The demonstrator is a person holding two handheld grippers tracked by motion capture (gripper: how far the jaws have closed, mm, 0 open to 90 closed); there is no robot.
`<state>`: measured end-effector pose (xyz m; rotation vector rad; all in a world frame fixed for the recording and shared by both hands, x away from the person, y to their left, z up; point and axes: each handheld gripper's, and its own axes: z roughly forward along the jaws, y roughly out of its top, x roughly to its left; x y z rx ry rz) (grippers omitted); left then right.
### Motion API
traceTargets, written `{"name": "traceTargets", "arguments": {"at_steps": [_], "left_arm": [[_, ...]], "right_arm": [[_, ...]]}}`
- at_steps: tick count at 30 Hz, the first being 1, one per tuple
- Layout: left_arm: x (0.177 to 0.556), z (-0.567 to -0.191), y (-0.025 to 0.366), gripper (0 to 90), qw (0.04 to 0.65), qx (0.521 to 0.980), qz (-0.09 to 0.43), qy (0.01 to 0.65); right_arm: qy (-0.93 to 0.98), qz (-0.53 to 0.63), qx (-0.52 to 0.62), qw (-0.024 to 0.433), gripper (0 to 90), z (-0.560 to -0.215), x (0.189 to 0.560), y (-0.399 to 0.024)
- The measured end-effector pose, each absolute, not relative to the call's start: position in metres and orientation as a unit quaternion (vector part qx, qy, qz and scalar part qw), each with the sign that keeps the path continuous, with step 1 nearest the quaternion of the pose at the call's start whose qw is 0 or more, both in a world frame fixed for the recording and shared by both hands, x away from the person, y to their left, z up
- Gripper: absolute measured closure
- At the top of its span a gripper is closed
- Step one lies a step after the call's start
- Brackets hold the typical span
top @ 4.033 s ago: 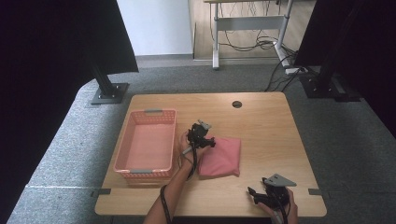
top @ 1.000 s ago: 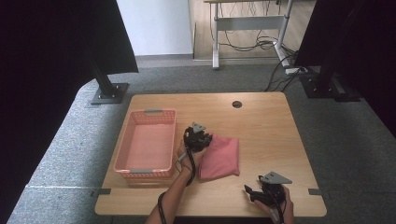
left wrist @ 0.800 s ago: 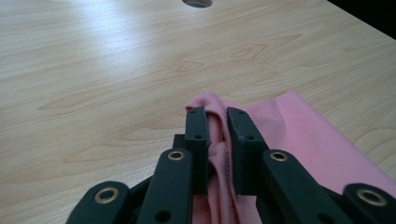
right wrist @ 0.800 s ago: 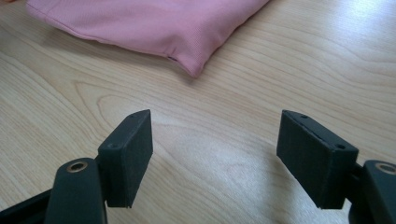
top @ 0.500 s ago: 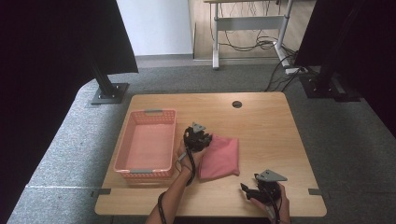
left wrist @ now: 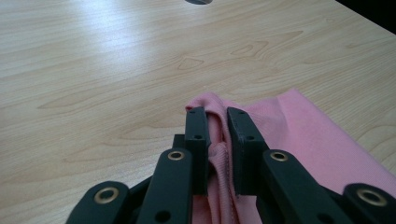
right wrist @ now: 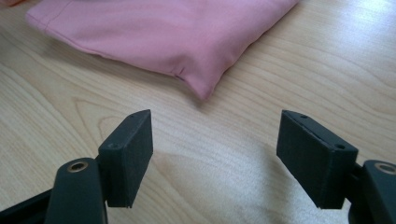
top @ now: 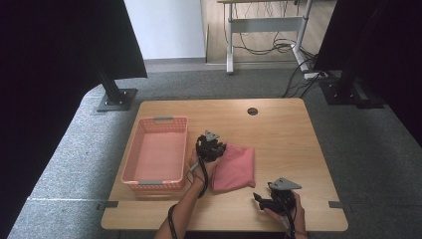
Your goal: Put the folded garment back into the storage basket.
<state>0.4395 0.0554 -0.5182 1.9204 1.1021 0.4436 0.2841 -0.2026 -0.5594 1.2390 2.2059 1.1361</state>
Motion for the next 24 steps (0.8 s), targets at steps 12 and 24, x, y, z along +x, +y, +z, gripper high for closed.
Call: {"name": "traceTargets", "arguments": {"at_steps": [12, 24], "left_arm": [[0.439, -0.518, 0.054, 78.9, 0.425, 0.770, 0.179, 0.440], [0.438, -0.518, 0.051, 78.8, 0.425, 0.772, 0.179, 0.438]], "right_arm": [[0.787, 0.404, 0.430, 0.182, 26.8, -0.557, 0.297, -0.195], [0.788, 0.402, 0.429, 0.180, 26.8, -0.557, 0.303, -0.192]]}}
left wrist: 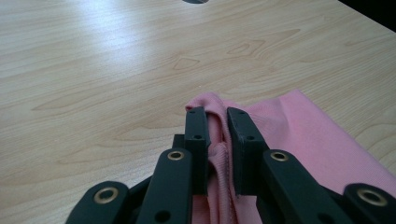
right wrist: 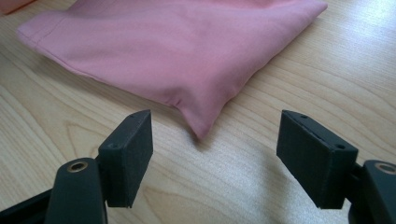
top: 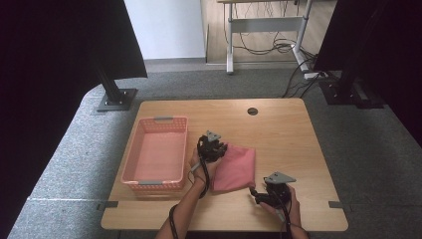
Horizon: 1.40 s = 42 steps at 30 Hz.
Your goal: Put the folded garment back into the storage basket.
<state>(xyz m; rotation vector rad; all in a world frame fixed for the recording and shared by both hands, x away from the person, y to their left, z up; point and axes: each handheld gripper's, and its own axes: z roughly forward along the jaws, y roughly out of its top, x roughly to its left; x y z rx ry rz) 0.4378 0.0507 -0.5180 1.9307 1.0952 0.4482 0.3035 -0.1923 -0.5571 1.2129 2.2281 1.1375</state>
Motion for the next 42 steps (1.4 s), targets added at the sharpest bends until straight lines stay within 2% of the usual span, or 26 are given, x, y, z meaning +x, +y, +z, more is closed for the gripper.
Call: {"name": "traceTargets", "arguments": {"at_steps": [32, 38, 42], "left_arm": [[0.436, -0.521, 0.054, 78.8, 0.423, 0.771, 0.177, 0.441], [0.436, -0.521, 0.054, 78.8, 0.423, 0.771, 0.178, 0.442], [0.436, -0.522, 0.054, 78.9, 0.423, 0.771, 0.179, 0.442]], "right_arm": [[0.802, 0.388, 0.420, 0.173, 27.4, -0.561, 0.327, -0.172], [0.806, 0.384, 0.416, 0.174, 31.2, -0.562, 0.330, -0.168], [0.809, 0.381, 0.410, 0.180, 40.6, -0.561, 0.329, -0.166]]}}
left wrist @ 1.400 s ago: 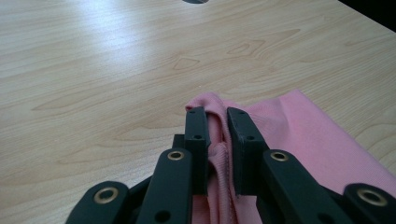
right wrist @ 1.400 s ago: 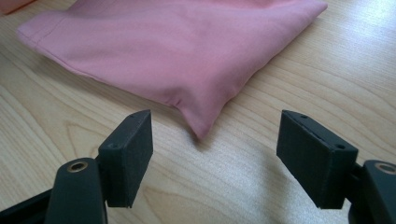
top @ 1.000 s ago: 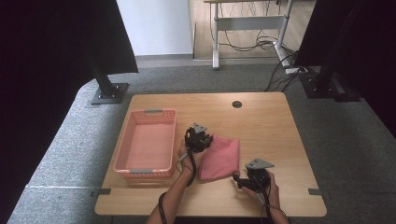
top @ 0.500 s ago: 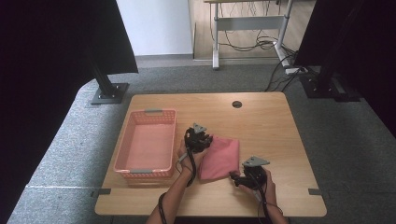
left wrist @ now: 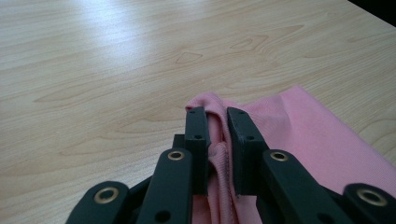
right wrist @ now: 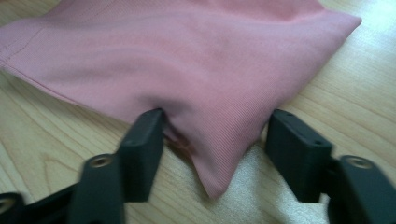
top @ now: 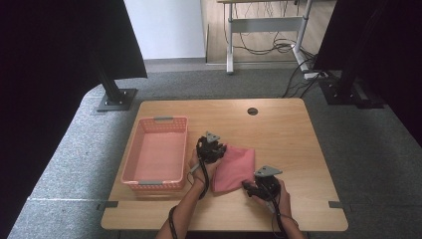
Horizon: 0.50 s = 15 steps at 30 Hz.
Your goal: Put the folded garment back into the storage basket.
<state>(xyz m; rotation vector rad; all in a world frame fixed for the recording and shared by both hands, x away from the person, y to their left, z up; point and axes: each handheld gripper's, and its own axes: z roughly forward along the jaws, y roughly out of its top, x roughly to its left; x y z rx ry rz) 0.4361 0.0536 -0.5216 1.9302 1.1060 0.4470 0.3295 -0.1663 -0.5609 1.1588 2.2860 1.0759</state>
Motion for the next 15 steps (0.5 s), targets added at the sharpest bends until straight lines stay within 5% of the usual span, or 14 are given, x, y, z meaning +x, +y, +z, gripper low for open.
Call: {"name": "traceTargets", "arguments": {"at_steps": [9, 15], "left_arm": [[0.4357, -0.5192, 0.0536, 79.0, 0.425, 0.769, 0.181, 0.442], [0.4348, -0.5190, 0.0547, 79.2, 0.427, 0.768, 0.180, 0.442]], "right_arm": [[0.814, 0.378, 0.397, 0.193, 74.2, -0.5586, 0.3273, -0.1682], [0.813, 0.373, 0.396, 0.208, 80.5, -0.5578, 0.3256, -0.1671]]}}
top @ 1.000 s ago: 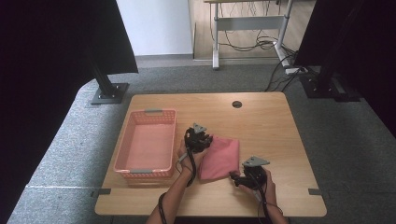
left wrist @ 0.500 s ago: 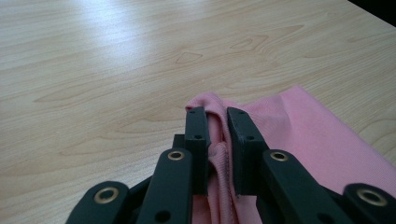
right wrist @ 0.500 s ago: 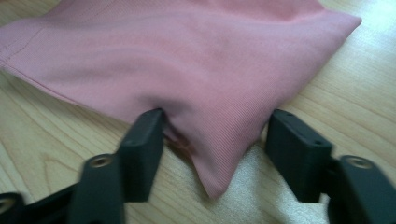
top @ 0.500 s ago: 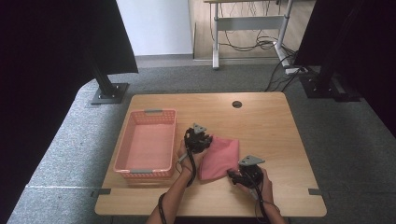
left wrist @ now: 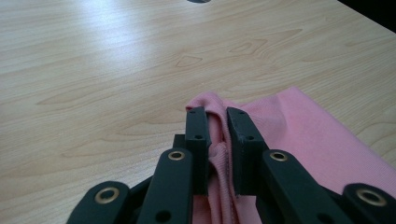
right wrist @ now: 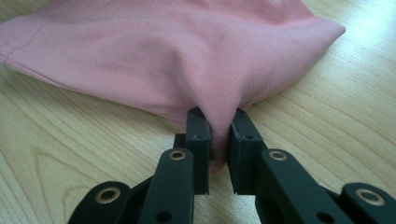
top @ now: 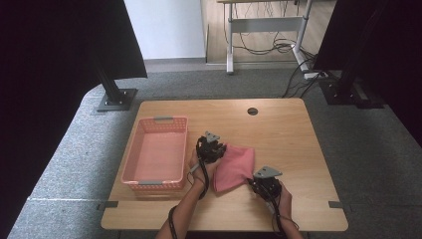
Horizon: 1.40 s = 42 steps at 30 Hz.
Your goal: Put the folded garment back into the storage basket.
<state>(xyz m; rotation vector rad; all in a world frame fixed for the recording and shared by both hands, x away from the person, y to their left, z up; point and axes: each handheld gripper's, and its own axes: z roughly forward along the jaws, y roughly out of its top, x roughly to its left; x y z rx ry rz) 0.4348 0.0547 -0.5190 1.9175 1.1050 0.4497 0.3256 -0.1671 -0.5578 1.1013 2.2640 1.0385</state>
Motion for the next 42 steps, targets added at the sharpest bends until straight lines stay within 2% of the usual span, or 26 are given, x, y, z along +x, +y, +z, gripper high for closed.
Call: {"name": "traceTargets", "arguments": {"at_steps": [14, 42], "left_arm": [[0.424, -0.501, 0.056, 79.3, 0.444, 0.764, 0.194, 0.427], [0.416, -0.476, 0.059, 79.3, 0.463, 0.759, 0.192, 0.414]], "right_arm": [[0.794, 0.401, 0.389, 0.239, 81.8, -0.538, 0.313, -0.174], [0.777, 0.431, 0.371, 0.267, 82.0, -0.515, 0.293, -0.173]]}}
